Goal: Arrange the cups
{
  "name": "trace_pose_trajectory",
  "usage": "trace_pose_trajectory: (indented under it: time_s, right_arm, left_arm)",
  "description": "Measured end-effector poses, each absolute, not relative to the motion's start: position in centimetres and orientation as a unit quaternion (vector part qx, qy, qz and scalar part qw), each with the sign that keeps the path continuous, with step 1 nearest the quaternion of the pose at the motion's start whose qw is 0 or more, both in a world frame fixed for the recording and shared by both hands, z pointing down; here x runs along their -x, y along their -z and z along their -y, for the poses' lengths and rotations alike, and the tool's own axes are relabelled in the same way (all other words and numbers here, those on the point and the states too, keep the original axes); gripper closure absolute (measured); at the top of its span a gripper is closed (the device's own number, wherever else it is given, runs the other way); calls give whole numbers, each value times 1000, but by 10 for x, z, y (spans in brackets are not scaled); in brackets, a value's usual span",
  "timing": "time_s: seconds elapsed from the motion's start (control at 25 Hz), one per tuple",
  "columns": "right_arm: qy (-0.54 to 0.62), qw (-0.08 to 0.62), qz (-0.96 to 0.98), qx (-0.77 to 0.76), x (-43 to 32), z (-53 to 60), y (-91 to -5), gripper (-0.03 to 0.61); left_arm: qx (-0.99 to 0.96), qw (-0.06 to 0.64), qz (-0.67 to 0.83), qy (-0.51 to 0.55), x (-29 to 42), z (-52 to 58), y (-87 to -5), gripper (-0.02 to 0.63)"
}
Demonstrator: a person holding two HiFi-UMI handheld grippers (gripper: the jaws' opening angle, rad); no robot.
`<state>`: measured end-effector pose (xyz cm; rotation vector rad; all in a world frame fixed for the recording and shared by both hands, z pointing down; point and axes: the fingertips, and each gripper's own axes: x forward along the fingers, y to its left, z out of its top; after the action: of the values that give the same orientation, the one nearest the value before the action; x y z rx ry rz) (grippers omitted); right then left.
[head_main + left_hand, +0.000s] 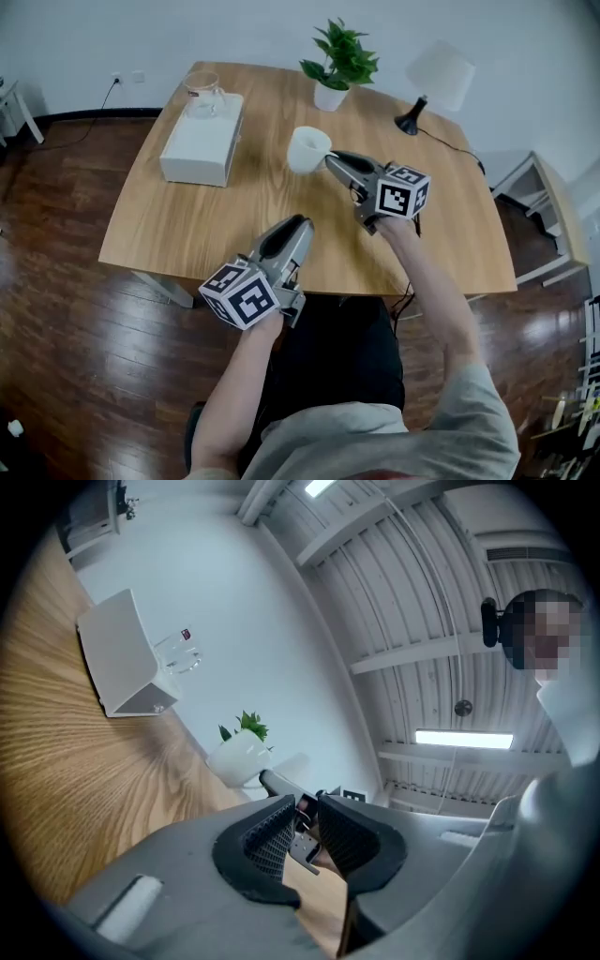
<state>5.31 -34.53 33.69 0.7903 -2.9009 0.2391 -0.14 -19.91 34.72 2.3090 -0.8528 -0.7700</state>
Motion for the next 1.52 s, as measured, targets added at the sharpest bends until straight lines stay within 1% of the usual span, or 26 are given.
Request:
trace_pose_trajectory:
  time_s: [0.2, 0.4, 0.72, 0.92, 0.96, 1.0, 1.12, 1.28, 1.32, 1.36, 1.52]
  right_arm:
    - [-34, 68, 977, -201, 50, 350, -312, 512]
    - [-10, 90, 982, -165, 125, 363, -314, 512]
    - [4, 98, 984, -150, 186, 382, -323, 511]
    - [-1, 97, 985, -140, 202, 387, -326, 512]
    - [-7, 97, 985, -141, 202, 387, -327, 511]
    - [-8, 102, 984, -148, 202, 389, -330, 496]
    - [-2, 128, 974, -188, 185, 394, -335, 415]
    - [-19, 126, 972, -200, 126, 377, -330, 419]
    - [-20, 125, 973, -195, 105, 367, -330, 436]
    - [-20, 125, 973, -194, 83, 355, -330, 463]
    - [-6, 130, 964, -232, -20, 313, -328, 468]
  left_arm:
    - [-828, 302, 345, 323, 33, 209, -352, 548]
    - [-818, 318, 342, 335, 36, 213, -354, 548]
    - [-809, 337, 332, 349, 41, 213, -356, 548]
    - [-811, 336, 328, 349, 40, 212, -356, 548]
    - [-812, 336, 327, 349, 40, 211, -356, 548]
    - [-812, 335, 327, 349, 40, 211, -356, 548]
    - [-815, 330, 325, 348, 39, 209, -355, 548]
    - [-826, 316, 326, 334, 35, 207, -352, 548]
    - [-829, 312, 327, 330, 33, 206, -352, 548]
    - [-832, 308, 328, 325, 33, 204, -352, 548]
    - [-843, 297, 327, 307, 28, 201, -348, 547]
